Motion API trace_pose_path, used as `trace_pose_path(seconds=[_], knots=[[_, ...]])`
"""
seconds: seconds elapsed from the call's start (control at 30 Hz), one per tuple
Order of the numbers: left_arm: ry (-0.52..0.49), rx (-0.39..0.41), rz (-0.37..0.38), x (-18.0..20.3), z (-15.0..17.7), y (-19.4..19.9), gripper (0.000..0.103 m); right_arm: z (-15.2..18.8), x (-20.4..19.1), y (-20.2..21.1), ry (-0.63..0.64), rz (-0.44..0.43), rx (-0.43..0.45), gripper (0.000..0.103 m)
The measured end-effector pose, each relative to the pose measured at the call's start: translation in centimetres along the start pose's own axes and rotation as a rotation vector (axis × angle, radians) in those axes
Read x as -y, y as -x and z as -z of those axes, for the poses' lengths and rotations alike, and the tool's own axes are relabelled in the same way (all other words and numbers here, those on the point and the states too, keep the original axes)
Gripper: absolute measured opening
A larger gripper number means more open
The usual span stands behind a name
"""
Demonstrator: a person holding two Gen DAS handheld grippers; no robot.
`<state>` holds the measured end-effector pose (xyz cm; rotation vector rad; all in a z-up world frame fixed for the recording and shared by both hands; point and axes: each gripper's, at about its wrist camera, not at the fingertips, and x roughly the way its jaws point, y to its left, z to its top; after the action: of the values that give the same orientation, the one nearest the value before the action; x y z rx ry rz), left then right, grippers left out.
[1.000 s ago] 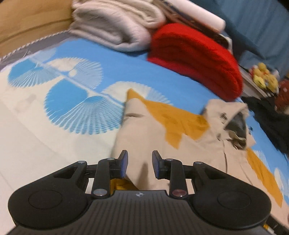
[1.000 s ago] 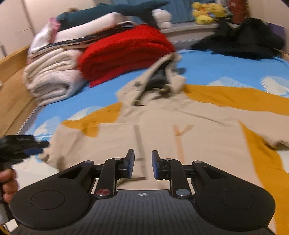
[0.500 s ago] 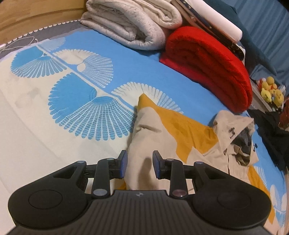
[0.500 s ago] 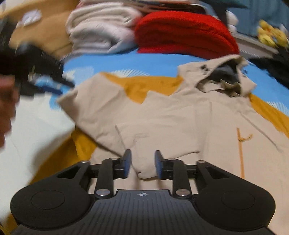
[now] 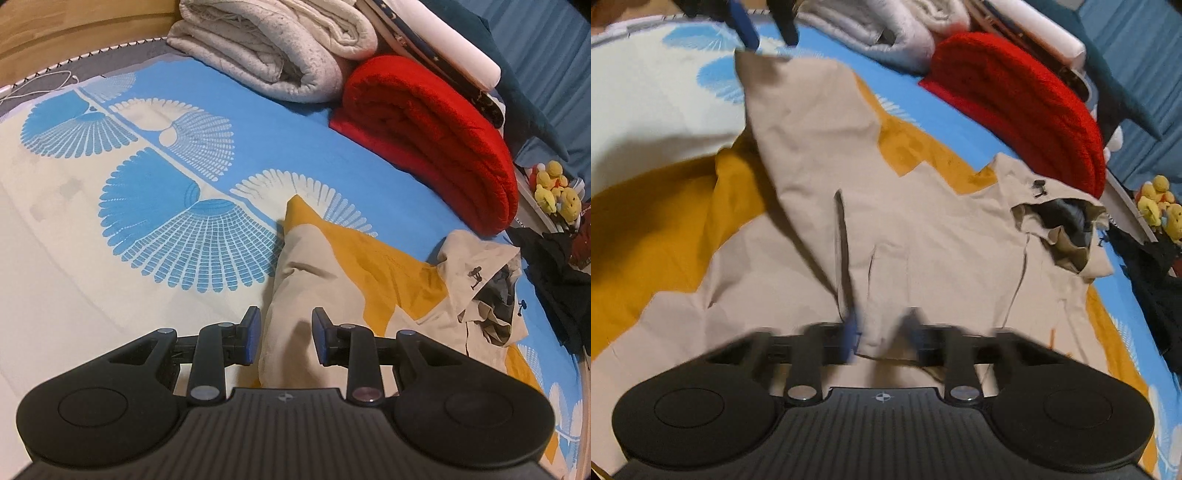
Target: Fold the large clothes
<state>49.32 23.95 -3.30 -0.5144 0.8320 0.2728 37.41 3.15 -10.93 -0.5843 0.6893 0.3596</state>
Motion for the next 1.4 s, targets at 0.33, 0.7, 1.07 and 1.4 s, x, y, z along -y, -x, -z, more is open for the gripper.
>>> trace_pose_path(seconds=[0.33,0.7,1.07,1.4], knots=[[-0.027,0.014,-0.017,1.2,0.7,0.0,0.033,2.5,14.6,7.6,-0.6,0.137,0.323,0.0],[-0.066,0.016,-0.05,2.9,1.5,-1.4,0.033,12.6,26.3,6.0,-1.218,0.222,0.194,0.005],[-0.029,0.019,-0.067,2.6,0.9,-1.9,0.033,13.5,22.6,-3.6,-1.492,-0.228,-0.067,0.045],[-0.046,0.013,-0.055,3.3,1.3,-2.1,0.035,11.2,24.6,5.3,-1.342,0.055,0.376,0.003]])
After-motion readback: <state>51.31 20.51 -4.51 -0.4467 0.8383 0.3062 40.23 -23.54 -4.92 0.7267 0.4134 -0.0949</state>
